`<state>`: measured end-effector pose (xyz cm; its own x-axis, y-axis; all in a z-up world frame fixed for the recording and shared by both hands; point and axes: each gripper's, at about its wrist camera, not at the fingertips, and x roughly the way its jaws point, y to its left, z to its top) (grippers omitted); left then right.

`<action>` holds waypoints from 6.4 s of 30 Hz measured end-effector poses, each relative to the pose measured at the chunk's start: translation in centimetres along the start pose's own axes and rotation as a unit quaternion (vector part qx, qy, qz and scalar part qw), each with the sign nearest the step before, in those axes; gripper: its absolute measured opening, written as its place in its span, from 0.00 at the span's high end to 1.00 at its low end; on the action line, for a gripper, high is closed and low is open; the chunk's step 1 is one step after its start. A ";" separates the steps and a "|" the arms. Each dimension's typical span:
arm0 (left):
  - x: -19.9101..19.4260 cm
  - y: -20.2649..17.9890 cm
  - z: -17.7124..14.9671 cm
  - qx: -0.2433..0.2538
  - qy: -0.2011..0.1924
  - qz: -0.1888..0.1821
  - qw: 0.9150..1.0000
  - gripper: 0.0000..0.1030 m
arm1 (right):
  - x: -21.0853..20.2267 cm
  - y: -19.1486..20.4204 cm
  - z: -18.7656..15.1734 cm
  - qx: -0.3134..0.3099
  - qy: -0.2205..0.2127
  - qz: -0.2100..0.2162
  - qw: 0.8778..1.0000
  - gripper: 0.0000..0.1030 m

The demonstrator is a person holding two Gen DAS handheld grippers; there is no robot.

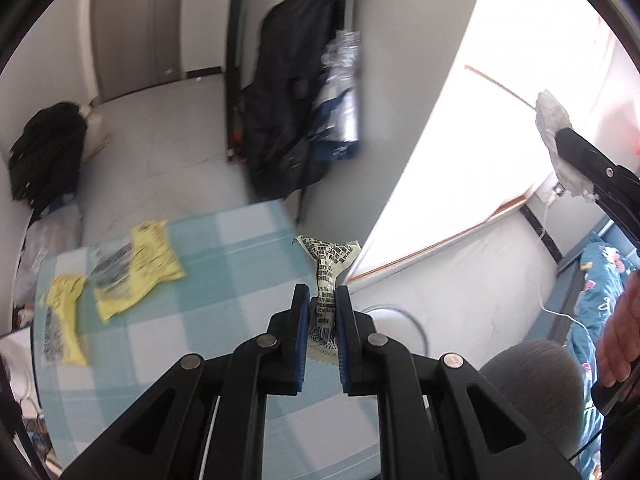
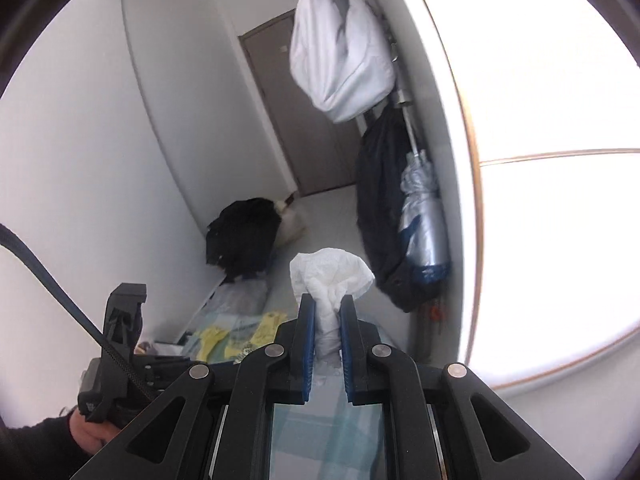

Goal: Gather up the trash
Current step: 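Carry the wrapper and tissue in both grippers over the white bin, then open both grippers to drop the wrapper and tissue into the bin, then move both tools back from the bin to above the yellow bags, then grasp one yellow bag with the right gripper while the left gripper grasps the other yellow bag, then carry both yellow bags in both grippers over the white bin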

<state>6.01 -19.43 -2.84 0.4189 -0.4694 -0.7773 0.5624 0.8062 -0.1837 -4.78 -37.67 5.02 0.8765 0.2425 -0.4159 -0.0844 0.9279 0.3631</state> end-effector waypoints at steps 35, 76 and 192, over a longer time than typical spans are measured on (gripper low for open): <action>24.8 -10.6 -3.5 0.058 0.294 -0.095 0.949 0.92 | 7.1 -24.3 -22.5 0.274 0.217 -0.117 0.930 0.89; 17.2 -8.4 1.3 0.041 0.192 0.002 0.980 0.37 | 5.2 -23.7 -20.4 0.277 0.211 -0.152 0.925 0.40; 3.4 26.9 -5.9 -0.215 0.099 0.205 0.950 0.71 | 22.6 7.7 -2.5 -0.053 0.150 0.063 0.985 0.97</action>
<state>18.40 2.81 -13.97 0.3744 -0.0410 -0.9264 0.0195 0.9992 -0.0363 13.24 -24.38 -3.69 0.6769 0.4163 -0.6071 -0.2470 0.9054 0.3454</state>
